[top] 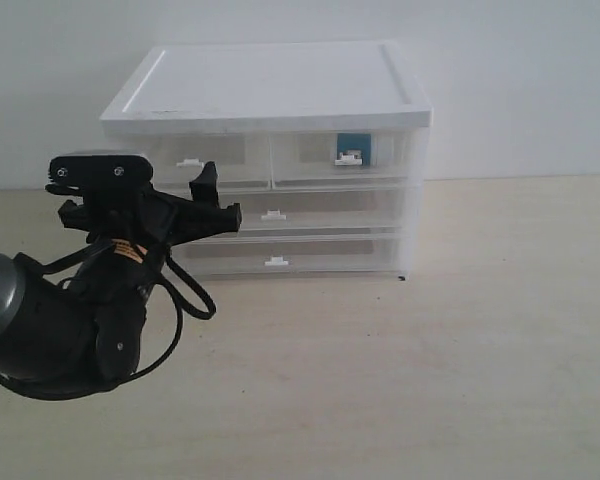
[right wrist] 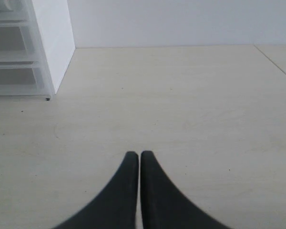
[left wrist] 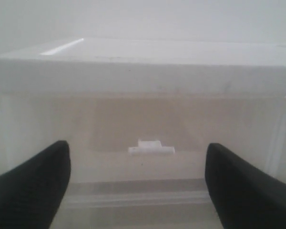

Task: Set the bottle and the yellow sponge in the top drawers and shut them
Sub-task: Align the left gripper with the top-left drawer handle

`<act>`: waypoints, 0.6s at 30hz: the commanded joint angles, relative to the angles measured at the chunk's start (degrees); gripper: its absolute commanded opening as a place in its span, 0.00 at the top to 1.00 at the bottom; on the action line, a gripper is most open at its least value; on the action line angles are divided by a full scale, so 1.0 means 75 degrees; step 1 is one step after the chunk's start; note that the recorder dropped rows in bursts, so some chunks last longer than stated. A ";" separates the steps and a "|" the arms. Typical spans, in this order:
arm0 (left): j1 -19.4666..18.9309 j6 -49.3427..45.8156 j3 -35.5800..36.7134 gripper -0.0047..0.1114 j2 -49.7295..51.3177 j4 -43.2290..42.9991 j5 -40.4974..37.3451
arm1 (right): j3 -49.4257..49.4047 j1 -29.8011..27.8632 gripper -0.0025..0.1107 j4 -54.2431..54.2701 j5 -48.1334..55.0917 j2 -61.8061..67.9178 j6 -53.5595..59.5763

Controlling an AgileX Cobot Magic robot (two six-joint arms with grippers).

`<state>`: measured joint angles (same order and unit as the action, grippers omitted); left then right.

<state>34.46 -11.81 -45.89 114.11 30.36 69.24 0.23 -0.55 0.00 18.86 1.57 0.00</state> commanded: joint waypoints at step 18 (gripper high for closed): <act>0.0006 -0.0493 -0.0764 0.34 0.0587 0.0513 0.0097 | -0.0031 0.0007 0.98 0.0000 -0.0040 -0.0048 0.0000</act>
<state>34.46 -14.88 -51.30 118.50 32.50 69.36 0.23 -0.55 0.00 18.86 1.57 0.00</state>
